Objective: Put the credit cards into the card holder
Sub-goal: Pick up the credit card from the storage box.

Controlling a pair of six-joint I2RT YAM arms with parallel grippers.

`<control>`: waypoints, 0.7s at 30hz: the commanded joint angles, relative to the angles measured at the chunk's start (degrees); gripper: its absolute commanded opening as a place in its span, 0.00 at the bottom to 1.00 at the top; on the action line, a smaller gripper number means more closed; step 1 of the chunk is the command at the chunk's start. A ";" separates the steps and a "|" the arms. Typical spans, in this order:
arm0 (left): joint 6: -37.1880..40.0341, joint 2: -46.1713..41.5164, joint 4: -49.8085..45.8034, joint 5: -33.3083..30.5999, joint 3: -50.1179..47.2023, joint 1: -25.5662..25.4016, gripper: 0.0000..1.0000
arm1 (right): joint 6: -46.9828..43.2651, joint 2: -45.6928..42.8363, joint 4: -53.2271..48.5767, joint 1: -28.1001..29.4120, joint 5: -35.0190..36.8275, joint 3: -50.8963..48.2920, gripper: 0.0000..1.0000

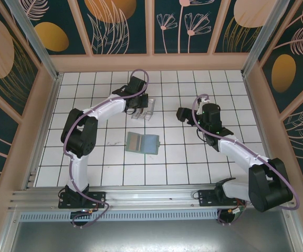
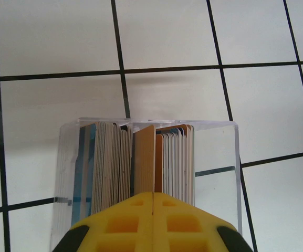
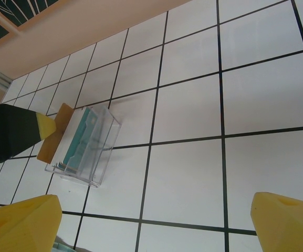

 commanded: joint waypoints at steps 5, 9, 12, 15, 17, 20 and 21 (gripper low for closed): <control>1.41 -7.66 -0.71 -4.36 -2.90 -0.38 0.00 | 4.01 -0.10 4.16 -0.55 -3.00 -2.16 0.91; 1.35 -12.50 0.30 -4.94 -6.73 -0.37 0.00 | 6.76 2.74 8.82 -0.56 -12.05 -1.99 0.90; 0.53 -17.62 0.84 -2.13 -9.50 -0.37 0.00 | 9.66 5.23 15.84 -0.48 -23.27 -1.87 0.87; -1.11 -25.28 5.71 2.71 -14.88 -0.37 0.00 | 13.89 8.20 24.18 0.34 -34.60 -0.44 0.86; -2.12 -28.86 10.19 8.63 -18.31 -0.36 0.00 | 15.26 9.44 26.18 1.83 -38.05 1.36 0.86; -4.41 -32.35 18.43 19.14 -23.39 -0.33 0.00 | 16.30 10.67 27.75 4.64 -38.67 3.41 0.86; -5.69 -33.01 21.04 21.93 -24.82 -0.37 0.00 | 17.36 11.31 28.68 5.28 -38.92 3.91 0.85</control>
